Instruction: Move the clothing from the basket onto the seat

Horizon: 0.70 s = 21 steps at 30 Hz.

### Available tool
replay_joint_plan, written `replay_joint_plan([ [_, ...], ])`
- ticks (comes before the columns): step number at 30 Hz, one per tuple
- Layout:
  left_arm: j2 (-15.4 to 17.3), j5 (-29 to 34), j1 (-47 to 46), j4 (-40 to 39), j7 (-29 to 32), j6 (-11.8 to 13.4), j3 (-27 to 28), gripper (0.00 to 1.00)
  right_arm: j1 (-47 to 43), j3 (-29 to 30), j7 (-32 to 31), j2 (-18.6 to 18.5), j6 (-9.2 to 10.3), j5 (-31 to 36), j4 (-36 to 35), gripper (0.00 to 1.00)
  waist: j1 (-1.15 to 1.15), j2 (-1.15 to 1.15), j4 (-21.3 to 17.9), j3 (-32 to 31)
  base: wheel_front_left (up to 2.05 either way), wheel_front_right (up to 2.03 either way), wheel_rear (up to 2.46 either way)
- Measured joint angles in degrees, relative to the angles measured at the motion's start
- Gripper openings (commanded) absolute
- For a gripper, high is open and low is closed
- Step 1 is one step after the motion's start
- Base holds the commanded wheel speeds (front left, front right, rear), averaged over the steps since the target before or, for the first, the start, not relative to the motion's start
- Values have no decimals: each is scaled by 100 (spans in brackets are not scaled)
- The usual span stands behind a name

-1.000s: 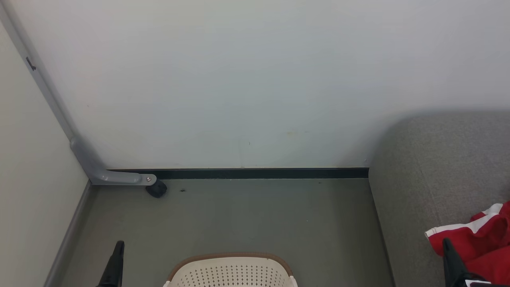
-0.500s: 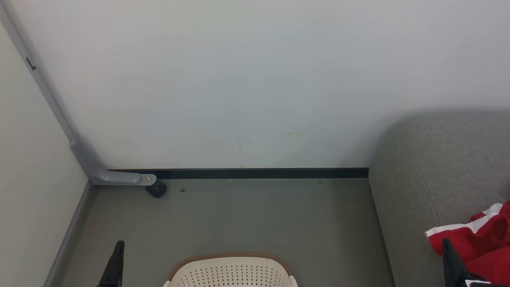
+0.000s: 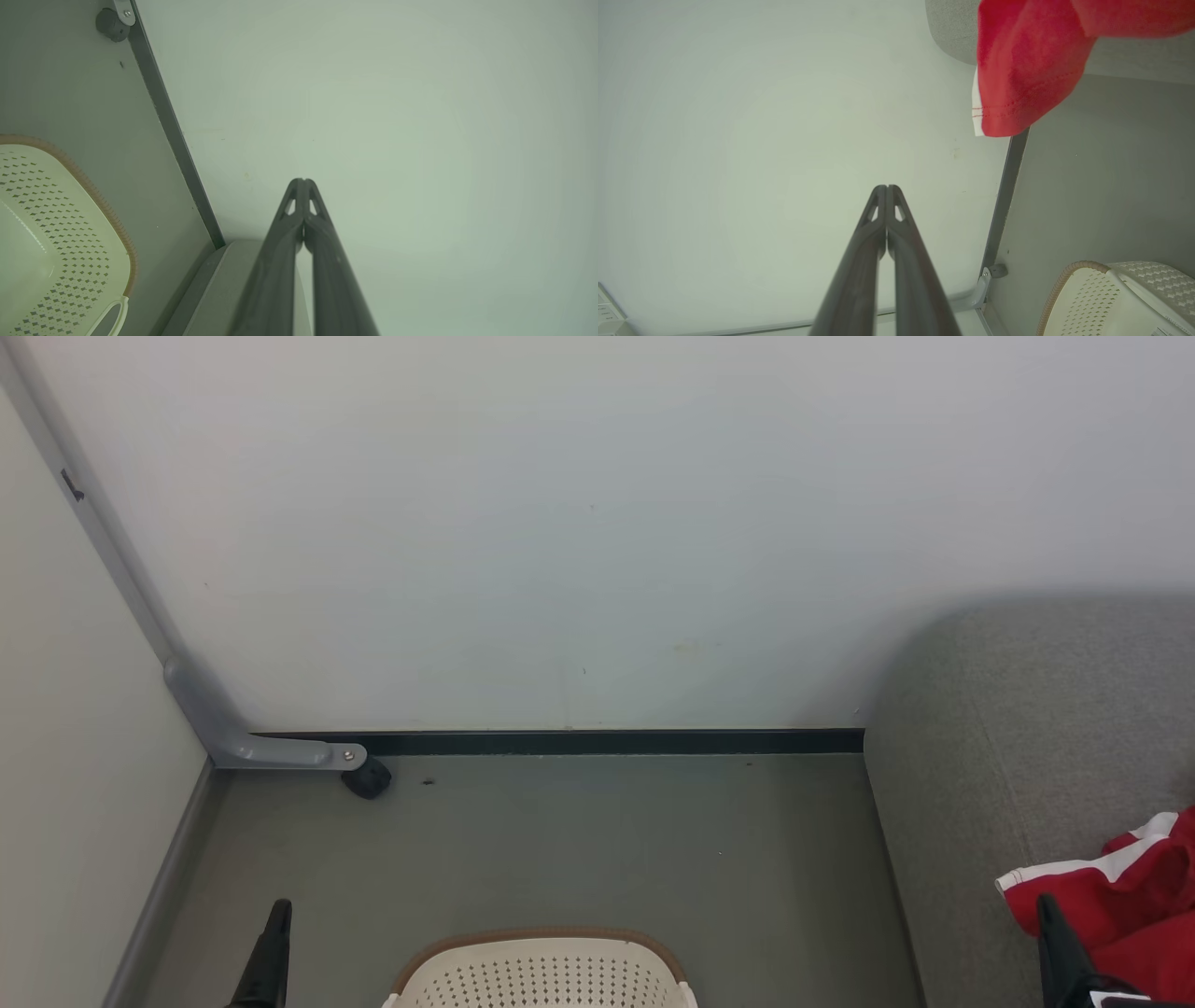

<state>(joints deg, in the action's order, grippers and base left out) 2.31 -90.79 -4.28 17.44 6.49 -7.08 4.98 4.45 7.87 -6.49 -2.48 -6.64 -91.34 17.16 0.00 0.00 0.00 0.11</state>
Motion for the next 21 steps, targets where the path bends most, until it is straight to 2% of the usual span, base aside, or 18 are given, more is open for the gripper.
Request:
replay_joint_plan([
  [21,-1,0,0,-5,0,0,0,0,0,0,0,0,0,0,0,0,0,0,0,0,0,0,0],
])
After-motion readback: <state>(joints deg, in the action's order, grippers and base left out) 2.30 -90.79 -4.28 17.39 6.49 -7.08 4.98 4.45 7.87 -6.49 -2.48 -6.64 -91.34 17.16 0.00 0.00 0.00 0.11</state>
